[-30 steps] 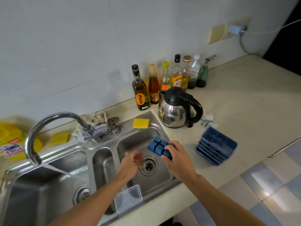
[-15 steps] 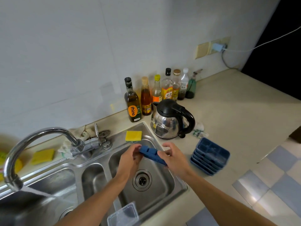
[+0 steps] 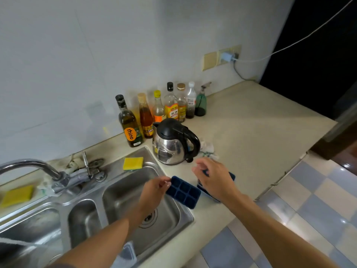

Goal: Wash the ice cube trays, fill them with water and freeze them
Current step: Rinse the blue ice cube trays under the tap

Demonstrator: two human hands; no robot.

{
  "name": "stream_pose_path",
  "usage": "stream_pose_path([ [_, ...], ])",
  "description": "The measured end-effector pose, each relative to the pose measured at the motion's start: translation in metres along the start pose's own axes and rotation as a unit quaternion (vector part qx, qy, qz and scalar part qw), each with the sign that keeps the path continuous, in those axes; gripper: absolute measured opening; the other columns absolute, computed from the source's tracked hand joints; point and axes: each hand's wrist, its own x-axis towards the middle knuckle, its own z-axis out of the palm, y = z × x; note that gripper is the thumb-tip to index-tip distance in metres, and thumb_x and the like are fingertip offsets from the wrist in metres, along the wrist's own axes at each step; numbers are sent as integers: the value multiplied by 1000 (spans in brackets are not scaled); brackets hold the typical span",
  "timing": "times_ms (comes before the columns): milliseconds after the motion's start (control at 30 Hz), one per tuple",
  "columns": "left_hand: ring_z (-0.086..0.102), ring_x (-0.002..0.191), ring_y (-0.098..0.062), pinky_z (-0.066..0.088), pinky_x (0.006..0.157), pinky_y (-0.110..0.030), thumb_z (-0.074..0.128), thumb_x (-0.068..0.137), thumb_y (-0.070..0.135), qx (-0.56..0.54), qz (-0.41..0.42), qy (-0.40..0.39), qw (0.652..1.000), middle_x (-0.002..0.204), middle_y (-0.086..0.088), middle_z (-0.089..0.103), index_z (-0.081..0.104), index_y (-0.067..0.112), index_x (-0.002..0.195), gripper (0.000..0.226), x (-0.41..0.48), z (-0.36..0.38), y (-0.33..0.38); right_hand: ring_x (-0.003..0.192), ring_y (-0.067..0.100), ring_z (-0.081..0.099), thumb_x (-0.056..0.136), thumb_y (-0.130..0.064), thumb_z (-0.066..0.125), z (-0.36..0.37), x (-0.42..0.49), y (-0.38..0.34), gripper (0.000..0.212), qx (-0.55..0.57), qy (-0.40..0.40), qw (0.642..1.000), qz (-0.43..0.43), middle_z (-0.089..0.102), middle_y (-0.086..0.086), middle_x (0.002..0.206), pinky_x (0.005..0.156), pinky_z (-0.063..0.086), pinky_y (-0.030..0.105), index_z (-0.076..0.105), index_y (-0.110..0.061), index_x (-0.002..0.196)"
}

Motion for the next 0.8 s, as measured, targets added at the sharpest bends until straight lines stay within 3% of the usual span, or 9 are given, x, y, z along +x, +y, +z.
stream_pose_path([
  [100,69,81,-6,57,81,-25,60,99,14,56,-26,-42,997,93,3,75,75,16,105,16,-2,32,-1,117,20,53,101,-45,55,-18,-5,22,39,-86,1,996,-26,61,-1,126,98,45,36,59,-20,131],
  [200,65,83,-2,48,77,-10,57,100,17,108,-47,-64,991,103,3,76,75,20,109,21,-7,56,1,141,24,35,100,-49,56,-27,-10,43,57,-165,-58,984,-19,45,2,150,114,33,40,46,-18,147],
  [267,69,90,-9,51,81,-20,55,100,19,118,-61,-74,988,103,4,76,75,22,109,21,-8,67,5,147,25,26,98,-54,56,-30,-15,55,68,-179,-92,980,-2,36,2,157,118,29,41,36,-20,154],
  [367,70,92,-16,54,83,-29,55,100,19,135,-91,-85,983,102,1,76,74,23,108,22,-8,82,11,147,25,26,95,-54,60,-33,-23,70,74,-180,-112,977,6,33,1,158,118,28,41,31,-22,155],
  [567,66,85,-17,50,70,-18,58,100,16,78,-185,-43,979,102,-5,72,66,12,126,28,0,107,18,134,27,40,97,-42,59,-40,-26,86,70,-162,-130,978,19,38,3,153,110,38,38,27,-23,156],
  [700,67,103,-21,48,82,-23,61,99,24,60,-225,-40,972,117,-7,71,64,12,128,31,-8,109,20,130,27,42,97,-42,59,-39,-28,90,63,-130,-122,984,4,40,5,146,106,38,35,35,-24,153],
  [800,64,94,-11,44,80,-15,59,101,26,51,-220,-1,974,114,-2,71,67,13,123,27,-22,100,22,126,24,45,97,-41,62,-36,-27,87,56,-108,-97,989,-26,42,3,141,102,38,31,44,-23,148],
])
